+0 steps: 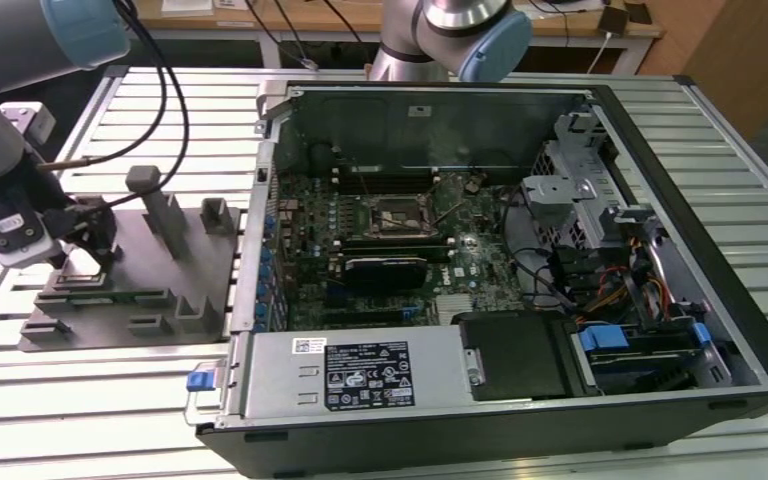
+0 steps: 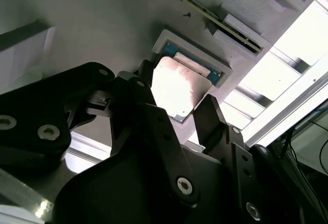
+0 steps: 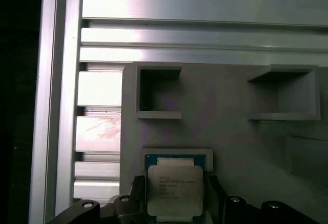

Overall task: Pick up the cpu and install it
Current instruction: 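Pick up the cpu and move it towards the insertion slot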

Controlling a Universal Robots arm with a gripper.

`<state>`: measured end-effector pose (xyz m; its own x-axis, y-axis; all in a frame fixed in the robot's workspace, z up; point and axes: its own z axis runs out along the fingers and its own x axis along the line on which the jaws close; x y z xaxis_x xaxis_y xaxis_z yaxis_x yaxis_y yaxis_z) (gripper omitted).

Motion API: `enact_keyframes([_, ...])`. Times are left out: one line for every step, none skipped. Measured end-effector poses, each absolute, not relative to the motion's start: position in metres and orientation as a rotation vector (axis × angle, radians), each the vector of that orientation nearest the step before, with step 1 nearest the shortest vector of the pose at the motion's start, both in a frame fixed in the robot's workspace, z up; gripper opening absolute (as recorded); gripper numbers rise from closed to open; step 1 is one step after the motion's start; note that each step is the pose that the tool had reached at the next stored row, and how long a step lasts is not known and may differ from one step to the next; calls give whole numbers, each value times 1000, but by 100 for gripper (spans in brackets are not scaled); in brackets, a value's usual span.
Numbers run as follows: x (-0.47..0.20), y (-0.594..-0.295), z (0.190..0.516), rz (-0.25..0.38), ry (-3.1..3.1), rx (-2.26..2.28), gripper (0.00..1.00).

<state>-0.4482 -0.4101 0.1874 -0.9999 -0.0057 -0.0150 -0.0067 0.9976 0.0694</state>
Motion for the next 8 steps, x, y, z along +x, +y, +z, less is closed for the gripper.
enact_keyframes([-448,-410,187,109,3125,-10,59])
enact_keyframes([-448,-410,187,108,3125,-10,59])
enact_keyframes([-448,-410,187,108,3125,-10,59])
enact_keyframes([-448,-410,186,109,3125,-10,59])
enact_keyframes([-448,-410,186,109,3125,-10,59])
enact_keyframes([-448,-410,185,109,3126,-10,59])
enact_keyframes([-448,-410,184,109,3127,-10,59])
enact_keyframes([-448,-410,184,109,3127,-10,59])
